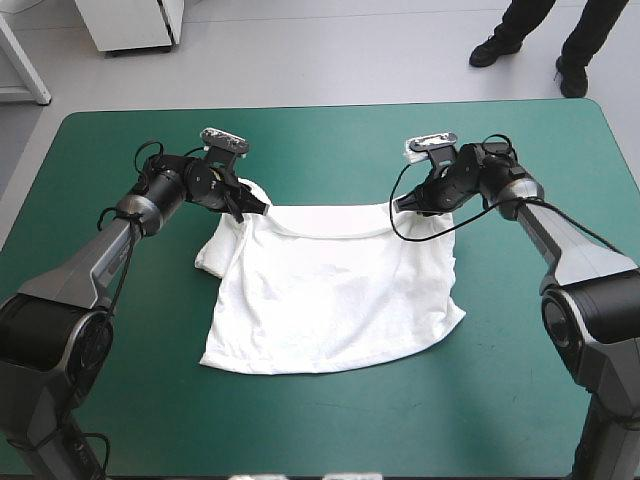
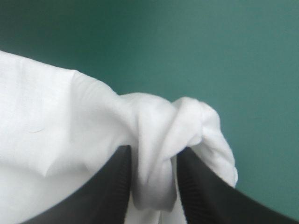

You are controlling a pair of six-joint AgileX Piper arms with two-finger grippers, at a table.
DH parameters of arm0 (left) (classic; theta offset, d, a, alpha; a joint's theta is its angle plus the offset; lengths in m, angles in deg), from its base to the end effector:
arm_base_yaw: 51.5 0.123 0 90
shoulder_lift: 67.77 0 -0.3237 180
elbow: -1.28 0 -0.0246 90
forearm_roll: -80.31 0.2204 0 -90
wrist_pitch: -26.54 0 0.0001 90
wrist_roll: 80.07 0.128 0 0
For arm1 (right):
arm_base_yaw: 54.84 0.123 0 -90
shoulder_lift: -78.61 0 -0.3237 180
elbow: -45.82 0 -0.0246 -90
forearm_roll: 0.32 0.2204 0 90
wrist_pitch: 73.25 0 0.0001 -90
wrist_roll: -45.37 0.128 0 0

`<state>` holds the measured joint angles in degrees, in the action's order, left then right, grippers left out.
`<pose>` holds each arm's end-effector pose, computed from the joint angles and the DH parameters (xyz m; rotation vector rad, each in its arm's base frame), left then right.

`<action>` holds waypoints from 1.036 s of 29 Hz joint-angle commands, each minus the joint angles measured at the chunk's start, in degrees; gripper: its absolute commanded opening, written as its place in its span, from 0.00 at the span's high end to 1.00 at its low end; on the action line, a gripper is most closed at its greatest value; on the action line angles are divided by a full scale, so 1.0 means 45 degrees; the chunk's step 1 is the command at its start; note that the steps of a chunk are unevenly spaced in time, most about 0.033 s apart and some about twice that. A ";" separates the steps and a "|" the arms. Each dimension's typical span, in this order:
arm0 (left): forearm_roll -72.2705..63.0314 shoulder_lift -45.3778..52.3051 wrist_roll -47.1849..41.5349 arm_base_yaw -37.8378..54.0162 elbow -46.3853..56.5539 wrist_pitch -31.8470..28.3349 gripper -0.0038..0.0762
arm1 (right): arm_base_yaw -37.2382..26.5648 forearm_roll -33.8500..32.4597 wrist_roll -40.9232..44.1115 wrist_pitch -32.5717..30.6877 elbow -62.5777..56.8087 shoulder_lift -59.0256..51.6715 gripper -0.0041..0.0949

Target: Fold the cloth

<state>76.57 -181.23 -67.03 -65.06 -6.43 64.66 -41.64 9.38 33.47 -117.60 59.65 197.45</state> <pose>0.4101 -0.1042 0.2805 0.5307 2.4537 -0.0753 0.4258 0.1154 0.2643 -0.4522 2.5629 0.2055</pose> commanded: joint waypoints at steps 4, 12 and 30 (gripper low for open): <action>-0.0277 0.1311 0.0086 0.0020 -0.0437 0.0682 0.29 | -0.0077 -0.0412 -0.0197 -0.0213 0.0454 -0.1705 0.31; -0.0275 0.4465 0.0086 0.0020 -0.0437 0.4599 0.29 | -0.0214 -0.1157 0.0187 -0.1758 0.0366 -0.4332 0.31; -0.1000 0.9106 -0.1002 -0.1530 0.3164 0.7929 0.29 | -0.0189 -0.0581 0.0450 -0.4125 -0.3908 -1.0656 0.32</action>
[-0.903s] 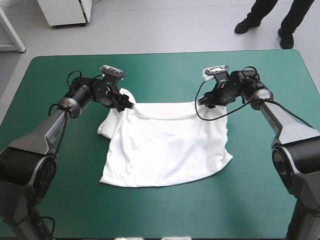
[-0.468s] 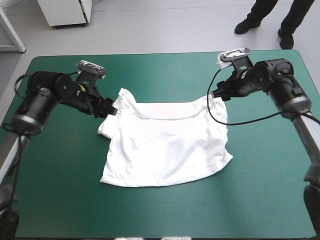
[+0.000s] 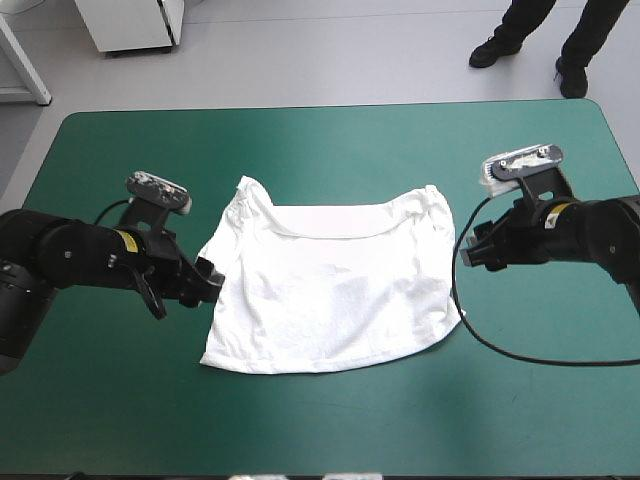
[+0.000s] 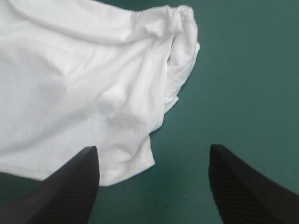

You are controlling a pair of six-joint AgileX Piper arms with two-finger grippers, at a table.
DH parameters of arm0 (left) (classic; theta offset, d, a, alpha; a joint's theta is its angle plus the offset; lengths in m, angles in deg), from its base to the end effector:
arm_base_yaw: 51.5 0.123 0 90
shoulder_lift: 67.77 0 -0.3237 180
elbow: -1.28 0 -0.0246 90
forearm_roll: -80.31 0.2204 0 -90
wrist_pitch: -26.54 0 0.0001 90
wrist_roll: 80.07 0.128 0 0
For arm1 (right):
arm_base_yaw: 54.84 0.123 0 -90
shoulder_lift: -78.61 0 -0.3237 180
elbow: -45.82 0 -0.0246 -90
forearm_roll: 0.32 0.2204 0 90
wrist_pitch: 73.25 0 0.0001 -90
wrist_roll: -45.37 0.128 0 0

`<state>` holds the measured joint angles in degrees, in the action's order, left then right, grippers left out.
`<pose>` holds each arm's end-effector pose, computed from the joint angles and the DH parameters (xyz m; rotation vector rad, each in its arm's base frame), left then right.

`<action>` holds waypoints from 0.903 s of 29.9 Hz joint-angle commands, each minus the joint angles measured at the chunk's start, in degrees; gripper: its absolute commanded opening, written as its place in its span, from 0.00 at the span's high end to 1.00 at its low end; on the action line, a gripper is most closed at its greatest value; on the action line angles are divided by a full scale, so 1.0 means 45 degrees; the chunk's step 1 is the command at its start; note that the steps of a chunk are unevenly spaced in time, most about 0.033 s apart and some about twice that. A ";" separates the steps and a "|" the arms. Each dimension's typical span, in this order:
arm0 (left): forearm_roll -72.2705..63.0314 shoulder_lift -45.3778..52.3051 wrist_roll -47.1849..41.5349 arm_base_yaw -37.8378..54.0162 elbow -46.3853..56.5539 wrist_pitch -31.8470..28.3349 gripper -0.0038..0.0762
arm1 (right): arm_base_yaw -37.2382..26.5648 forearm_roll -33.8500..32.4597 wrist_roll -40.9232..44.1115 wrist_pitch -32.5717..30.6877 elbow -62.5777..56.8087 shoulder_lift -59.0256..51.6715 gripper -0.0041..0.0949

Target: Fold the cloth

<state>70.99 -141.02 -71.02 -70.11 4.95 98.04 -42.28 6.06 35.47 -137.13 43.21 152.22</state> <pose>0.1666 -0.0768 0.3993 0.6098 2.5205 -0.2798 0.1912 0.0557 0.4124 -0.4606 2.3999 0.1646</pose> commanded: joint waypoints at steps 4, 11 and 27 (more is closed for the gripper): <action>0.1320 0.0173 -0.0136 -0.0440 0.2329 0.0086 0.29 | -0.0046 -0.0005 -0.0038 0.0099 -0.1022 -0.0836 0.32; 0.1266 -0.0073 -0.0165 -0.0410 0.4884 -0.1717 0.29 | -0.0046 -0.0035 -0.0016 0.0097 -0.1367 -0.0836 0.32; 0.0603 -0.3845 -0.0062 -0.0410 0.5471 -0.4203 0.29 | 0.0212 -0.0377 0.0333 -0.0222 -0.1367 -0.0836 0.32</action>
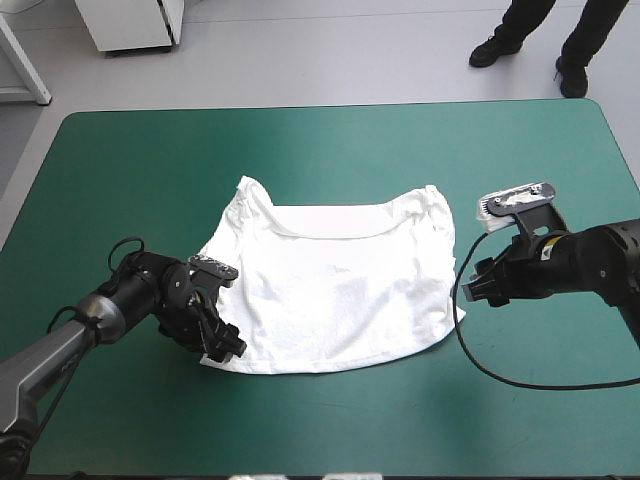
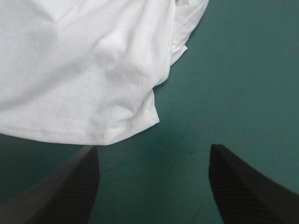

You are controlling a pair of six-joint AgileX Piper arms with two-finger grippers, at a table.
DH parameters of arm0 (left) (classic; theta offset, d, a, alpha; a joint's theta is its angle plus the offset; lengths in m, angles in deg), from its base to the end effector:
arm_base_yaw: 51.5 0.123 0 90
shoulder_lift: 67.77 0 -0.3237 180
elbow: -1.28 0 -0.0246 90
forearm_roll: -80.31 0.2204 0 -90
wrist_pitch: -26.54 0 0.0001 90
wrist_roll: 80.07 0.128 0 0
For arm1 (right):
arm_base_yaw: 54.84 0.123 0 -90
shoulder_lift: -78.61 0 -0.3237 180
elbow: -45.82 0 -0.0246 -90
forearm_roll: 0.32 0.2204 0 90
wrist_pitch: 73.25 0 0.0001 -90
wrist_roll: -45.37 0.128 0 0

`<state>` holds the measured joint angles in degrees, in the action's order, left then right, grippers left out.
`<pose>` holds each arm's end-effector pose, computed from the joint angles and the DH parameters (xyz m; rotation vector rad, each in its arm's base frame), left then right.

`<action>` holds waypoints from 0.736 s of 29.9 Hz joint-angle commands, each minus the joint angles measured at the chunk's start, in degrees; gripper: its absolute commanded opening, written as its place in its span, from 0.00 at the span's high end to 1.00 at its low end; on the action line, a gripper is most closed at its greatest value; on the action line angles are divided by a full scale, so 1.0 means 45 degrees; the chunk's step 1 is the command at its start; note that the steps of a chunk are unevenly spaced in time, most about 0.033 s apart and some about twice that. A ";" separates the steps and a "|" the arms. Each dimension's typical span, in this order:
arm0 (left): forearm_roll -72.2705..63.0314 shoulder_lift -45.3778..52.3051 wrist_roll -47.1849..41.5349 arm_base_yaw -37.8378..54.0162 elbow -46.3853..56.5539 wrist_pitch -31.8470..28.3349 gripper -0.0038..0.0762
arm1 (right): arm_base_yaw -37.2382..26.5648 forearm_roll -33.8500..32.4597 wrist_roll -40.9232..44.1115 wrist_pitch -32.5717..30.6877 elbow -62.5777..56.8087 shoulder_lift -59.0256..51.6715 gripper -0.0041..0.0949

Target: Fold the cloth

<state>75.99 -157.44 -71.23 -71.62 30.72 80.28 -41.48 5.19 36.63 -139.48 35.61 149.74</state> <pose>0.2026 -0.0825 0.2342 0.6957 2.9404 -0.1142 0.1706 0.0521 0.3793 -0.4770 2.5313 0.1581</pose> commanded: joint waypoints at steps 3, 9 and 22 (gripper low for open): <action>-0.0790 -0.0844 -0.0016 -0.0075 -0.0257 -0.0232 0.30 | 0.0034 -0.0356 0.0131 0.0270 0.0322 -0.0285 0.32; -0.1129 -0.1801 0.0163 -0.0075 -0.0171 -0.0329 0.59 | 0.0057 -0.0796 0.0237 0.0100 0.0316 0.0234 0.32; -0.1186 -0.2339 0.0273 -0.0075 -0.0171 -0.0804 0.96 | 0.0057 -0.0103 -0.0062 0.0000 0.0316 0.3290 0.32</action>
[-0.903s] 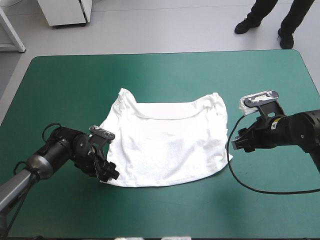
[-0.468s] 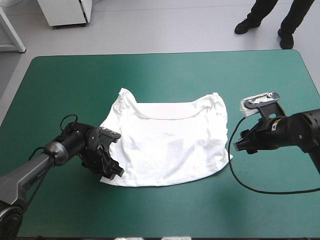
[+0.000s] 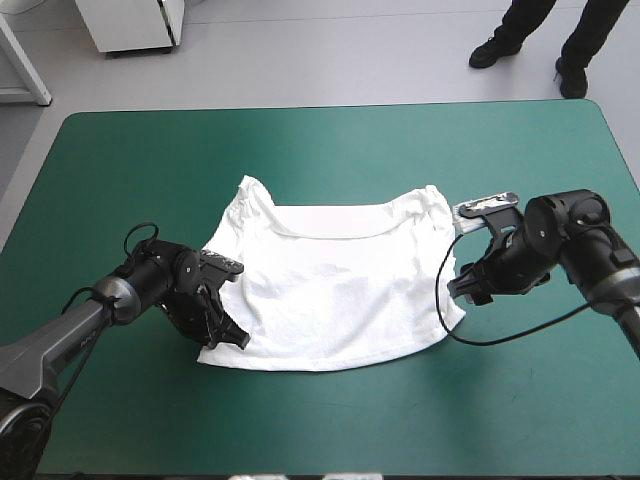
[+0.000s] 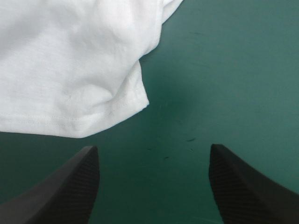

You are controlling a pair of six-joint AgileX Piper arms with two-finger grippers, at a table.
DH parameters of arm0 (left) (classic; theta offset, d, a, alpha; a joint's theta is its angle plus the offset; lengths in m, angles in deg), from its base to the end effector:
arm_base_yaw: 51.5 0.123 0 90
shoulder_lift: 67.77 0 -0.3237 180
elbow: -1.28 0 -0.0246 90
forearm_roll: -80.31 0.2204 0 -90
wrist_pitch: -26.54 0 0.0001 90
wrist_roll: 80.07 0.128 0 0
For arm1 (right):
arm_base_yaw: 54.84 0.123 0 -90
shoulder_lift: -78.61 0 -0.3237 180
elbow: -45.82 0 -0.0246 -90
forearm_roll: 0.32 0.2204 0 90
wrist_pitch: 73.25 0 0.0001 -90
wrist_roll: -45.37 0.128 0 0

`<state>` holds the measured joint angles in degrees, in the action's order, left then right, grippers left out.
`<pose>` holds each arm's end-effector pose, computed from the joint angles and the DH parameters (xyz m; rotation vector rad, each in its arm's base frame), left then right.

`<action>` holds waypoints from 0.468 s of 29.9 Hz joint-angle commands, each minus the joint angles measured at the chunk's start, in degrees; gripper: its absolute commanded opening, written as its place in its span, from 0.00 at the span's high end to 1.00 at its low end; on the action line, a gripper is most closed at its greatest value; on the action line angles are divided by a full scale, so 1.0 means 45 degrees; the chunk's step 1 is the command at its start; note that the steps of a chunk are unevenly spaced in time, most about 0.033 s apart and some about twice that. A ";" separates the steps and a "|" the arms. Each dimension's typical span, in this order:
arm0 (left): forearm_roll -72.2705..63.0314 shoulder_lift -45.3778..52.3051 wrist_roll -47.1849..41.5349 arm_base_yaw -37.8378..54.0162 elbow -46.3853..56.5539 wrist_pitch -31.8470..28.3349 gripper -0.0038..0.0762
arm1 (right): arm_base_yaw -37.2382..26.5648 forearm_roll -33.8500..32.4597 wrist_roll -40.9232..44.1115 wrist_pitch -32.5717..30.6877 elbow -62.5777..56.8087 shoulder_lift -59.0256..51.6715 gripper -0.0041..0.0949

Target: Fold the cloth

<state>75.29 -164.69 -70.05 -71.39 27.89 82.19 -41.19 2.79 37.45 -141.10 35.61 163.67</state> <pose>0.2209 -0.0898 0.2155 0.7338 3.0443 -0.1154 0.2229 0.0608 0.3274 -0.5148 2.8016 0.0970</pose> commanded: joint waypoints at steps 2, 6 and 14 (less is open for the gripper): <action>-0.1030 -0.0727 0.0011 -0.0127 0.0458 -0.1211 0.96 | 0.0115 0.0492 -0.0272 0.0547 0.0316 0.0671 0.32; -0.0940 -0.0727 0.0011 -0.0127 0.0458 -0.1169 0.96 | 0.0648 0.0147 -0.0280 0.0955 0.0316 0.1670 0.33; -0.0940 -0.0727 0.0011 -0.0127 0.0458 -0.1094 0.96 | 0.1094 -0.0311 -0.0102 0.1469 0.0294 0.3306 0.35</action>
<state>75.24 -164.72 -69.95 -71.39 27.83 82.29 -36.45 1.91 37.05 -135.36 35.61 179.06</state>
